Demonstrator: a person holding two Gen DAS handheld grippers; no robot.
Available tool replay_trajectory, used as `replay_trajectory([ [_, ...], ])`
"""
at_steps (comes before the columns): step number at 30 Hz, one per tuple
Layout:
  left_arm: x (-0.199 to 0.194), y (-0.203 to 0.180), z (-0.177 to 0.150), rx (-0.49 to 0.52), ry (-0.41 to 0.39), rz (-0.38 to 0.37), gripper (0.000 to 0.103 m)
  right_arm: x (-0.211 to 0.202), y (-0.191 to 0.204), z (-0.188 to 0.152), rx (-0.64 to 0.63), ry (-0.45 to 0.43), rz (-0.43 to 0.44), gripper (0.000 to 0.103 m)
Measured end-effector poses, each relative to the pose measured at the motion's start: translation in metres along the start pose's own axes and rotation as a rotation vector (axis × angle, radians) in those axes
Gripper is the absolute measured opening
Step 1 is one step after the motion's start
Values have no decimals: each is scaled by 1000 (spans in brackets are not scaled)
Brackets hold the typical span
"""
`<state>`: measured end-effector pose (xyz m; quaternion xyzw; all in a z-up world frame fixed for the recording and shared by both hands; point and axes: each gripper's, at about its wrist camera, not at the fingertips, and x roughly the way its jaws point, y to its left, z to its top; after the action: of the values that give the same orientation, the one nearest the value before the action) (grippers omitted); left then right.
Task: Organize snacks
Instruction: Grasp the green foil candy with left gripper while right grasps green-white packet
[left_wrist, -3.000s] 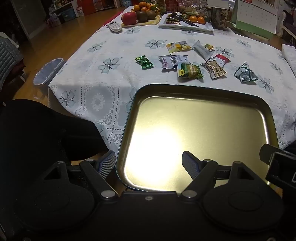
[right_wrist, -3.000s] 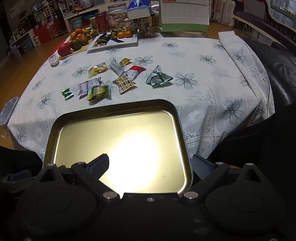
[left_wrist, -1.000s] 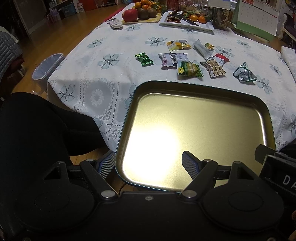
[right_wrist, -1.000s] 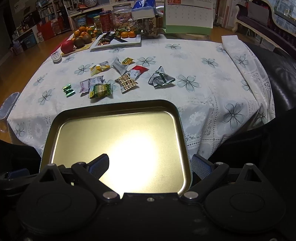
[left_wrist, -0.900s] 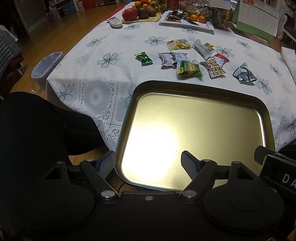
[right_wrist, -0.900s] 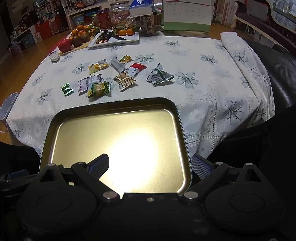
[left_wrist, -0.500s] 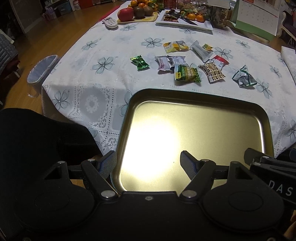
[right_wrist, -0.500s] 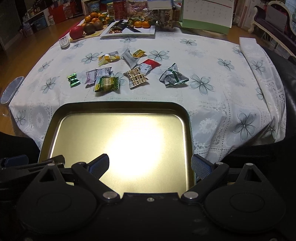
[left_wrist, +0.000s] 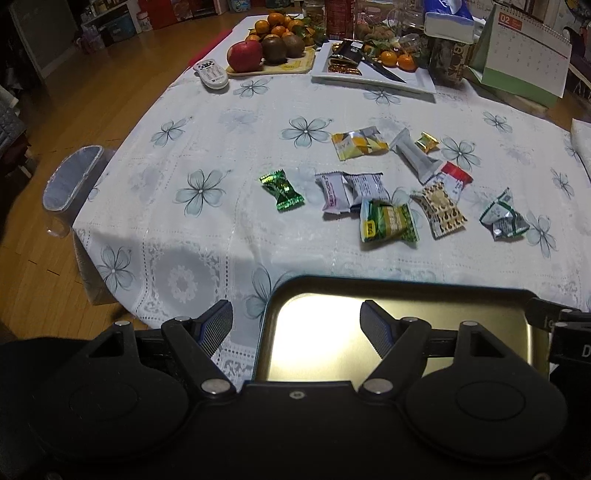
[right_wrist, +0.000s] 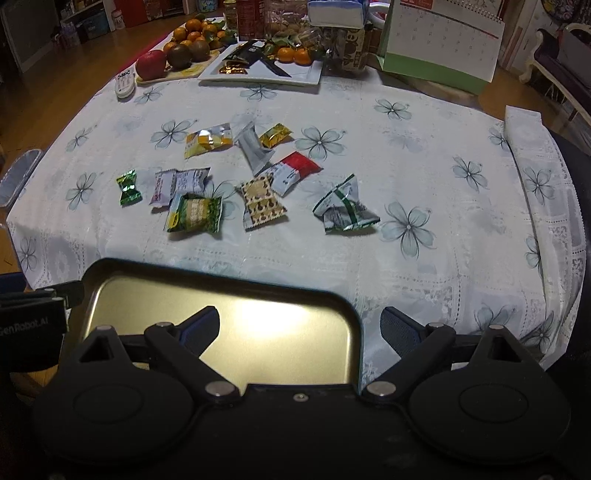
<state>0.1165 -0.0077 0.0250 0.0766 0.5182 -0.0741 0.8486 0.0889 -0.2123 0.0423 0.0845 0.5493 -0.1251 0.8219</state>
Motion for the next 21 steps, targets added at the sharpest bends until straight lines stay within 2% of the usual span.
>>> replay_trajectory([
  [6,32,14,45,-35,44,-14,76,29,-29,49,68,12,58,98],
  [9,50,21,66,-60,66,-22,76,45,-40,68,78,4,61,95],
  [11,63,24,77,-65,77,-15,76,58,-48,78,84,4,61,89],
  [13,77,27,87,-70,93,-5,76,70,-56,87,87,15,72,81],
  [21,123,28,109,-96,158,-28,75,109,-64,98,56,41,96,74],
])
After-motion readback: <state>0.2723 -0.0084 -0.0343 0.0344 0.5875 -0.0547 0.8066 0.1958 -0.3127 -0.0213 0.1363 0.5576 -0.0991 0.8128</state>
